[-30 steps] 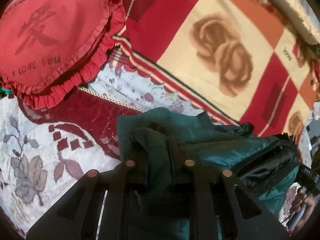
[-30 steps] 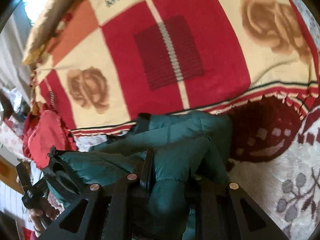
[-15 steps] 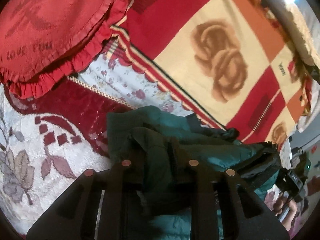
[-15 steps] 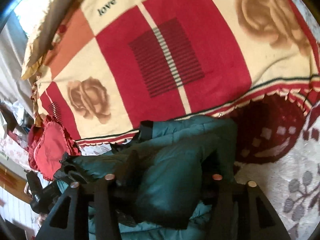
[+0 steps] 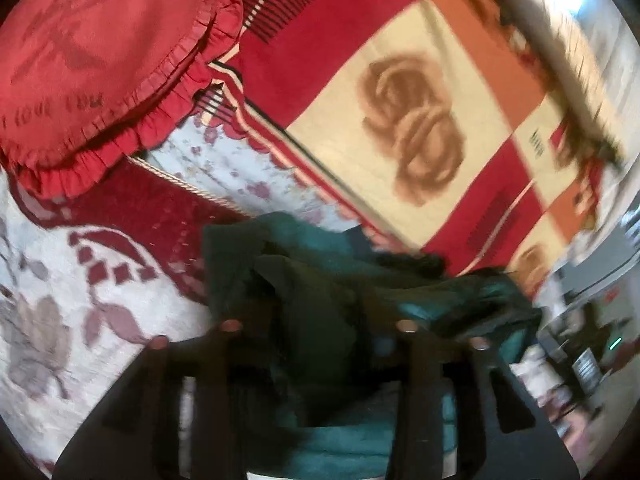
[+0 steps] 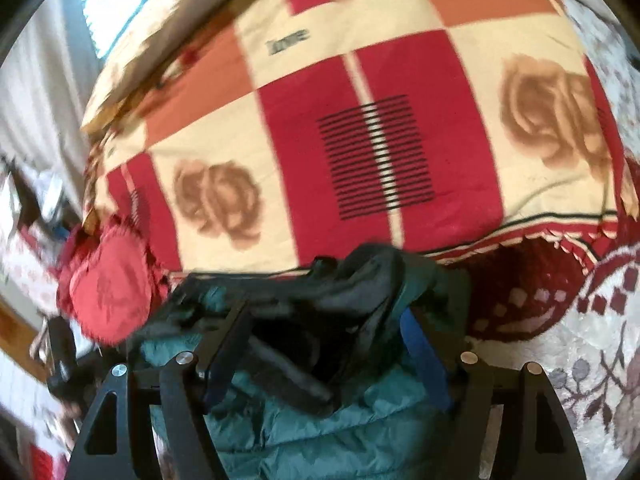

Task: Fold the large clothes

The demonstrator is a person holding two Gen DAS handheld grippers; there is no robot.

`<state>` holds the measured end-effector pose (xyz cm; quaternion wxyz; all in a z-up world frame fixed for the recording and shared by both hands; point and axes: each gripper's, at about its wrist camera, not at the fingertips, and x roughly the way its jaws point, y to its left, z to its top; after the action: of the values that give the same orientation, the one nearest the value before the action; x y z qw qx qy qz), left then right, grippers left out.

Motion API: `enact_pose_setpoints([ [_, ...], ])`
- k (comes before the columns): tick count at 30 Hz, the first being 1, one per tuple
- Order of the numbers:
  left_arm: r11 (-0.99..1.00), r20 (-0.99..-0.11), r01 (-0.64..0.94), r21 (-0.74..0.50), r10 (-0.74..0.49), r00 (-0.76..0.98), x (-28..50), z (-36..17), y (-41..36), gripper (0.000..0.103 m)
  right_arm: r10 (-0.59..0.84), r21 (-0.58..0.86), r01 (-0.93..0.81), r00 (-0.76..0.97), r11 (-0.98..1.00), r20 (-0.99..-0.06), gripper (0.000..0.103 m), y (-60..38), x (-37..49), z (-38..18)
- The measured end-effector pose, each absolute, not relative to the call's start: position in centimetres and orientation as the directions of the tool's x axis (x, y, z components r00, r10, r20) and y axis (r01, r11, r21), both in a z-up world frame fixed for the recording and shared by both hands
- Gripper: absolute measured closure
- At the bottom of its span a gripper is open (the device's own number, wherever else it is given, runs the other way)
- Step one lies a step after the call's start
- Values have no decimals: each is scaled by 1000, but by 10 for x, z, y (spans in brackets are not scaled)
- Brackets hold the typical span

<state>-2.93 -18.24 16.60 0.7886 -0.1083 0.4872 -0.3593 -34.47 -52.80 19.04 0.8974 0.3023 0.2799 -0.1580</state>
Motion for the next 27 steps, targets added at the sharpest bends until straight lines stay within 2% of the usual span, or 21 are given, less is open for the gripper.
enact_pose_setpoints([
  [3, 726, -625, 436, -532, -684, 376, -29, 187, -166, 29, -111, 419, 412, 807, 809, -579, 29, -509, -346, 193],
  [5, 727, -606, 433, -533, -685, 404, -32, 196, -161, 25, -69, 404, 360, 812, 841, -580, 28, -495, -341, 193],
  [9, 739, -609, 475, -478, -668, 427, -53, 202, -166, 25, -63, 303, 336, 756, 892, -652, 28, -472, -322, 177],
  [14, 781, -687, 504, -367, -594, 419, -75, 162, -192, 25, -90, 212, 354, 671, 911, -736, 29, -459, -289, 138],
  [16, 803, -730, 511, -307, -543, 415, -80, 141, -207, 25, -152, 148, 391, 639, 908, -754, 36, -461, -272, 125],
  [20, 851, -774, 498, -170, -428, 467, -77, 112, -227, 25, -262, 86, 481, 609, 872, -749, 36, -494, -239, 112],
  [24, 862, -773, 480, -160, -412, 482, -61, 98, -231, 24, -247, 130, 558, 549, 820, -798, 36, -532, -210, 90],
  [27, 861, -773, 475, -184, -425, 471, -50, 92, -231, 22, -275, 79, 564, 515, 822, -812, 36, -534, -197, 72],
])
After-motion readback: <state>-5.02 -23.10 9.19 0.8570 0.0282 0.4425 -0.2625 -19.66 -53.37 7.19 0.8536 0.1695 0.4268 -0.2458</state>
